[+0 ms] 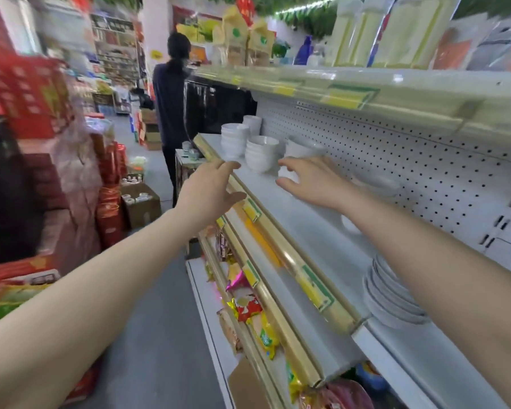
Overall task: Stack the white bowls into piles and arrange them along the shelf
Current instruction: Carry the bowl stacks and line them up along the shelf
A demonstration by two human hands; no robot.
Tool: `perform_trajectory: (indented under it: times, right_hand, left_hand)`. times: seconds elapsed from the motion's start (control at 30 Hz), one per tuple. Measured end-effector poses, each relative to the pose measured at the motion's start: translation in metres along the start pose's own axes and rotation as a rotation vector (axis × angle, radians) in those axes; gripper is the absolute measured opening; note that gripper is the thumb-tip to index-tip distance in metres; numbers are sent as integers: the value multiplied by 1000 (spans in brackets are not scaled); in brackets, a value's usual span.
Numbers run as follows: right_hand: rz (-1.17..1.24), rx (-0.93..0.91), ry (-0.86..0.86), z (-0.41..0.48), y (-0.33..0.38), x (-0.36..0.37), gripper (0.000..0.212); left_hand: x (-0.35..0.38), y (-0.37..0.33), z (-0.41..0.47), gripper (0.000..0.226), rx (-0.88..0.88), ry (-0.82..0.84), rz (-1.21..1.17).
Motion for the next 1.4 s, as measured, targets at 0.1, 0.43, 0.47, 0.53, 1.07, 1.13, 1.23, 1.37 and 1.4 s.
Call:
perform_trajectory:
  times: [0.1,0.43,0.47,0.53,1.07,1.13,1.23,1.37,1.4]
  right_hand:
    - [24,-1,32,56,14,19,54]
    - [72,166,29,223,44,80,54]
    - [99,179,21,238,44,87,53]
    - [118,204,9,266,43,98,52]
    - [178,406,-183,488,-23,139,47]
    - [198,448,-208,507,-32,142,49]
    - [224,528,-186,524,-42,153,53]
    - [278,632,-190,541,-56,168,52]
    - [287,658,-198,543,-60,172,52]
  left_hand:
    - [8,47,30,65,-24,3,-3]
    - [46,204,133,65,21,60,-36]
    - [52,217,142,65,26,64,-45]
    - [67,240,161,64,33,77,-60]
    - [225,342,358,80,83,223,-283]
    - [241,343,378,85,85,260,-317]
    - [266,345,400,93,82,337,-377]
    - [293,349,429,99,103,408,-437]
    - [298,347,434,95,124,427,-461]
Point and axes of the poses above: each hand's wrist, its own z-axis towards the middle knuckle, its own x-axis out of the palm, y = z × x, the point moved 7 cm from there along z, towards the middle knuckle, and after that the axes turned 6 degrees about y, right-handed, at the moved point
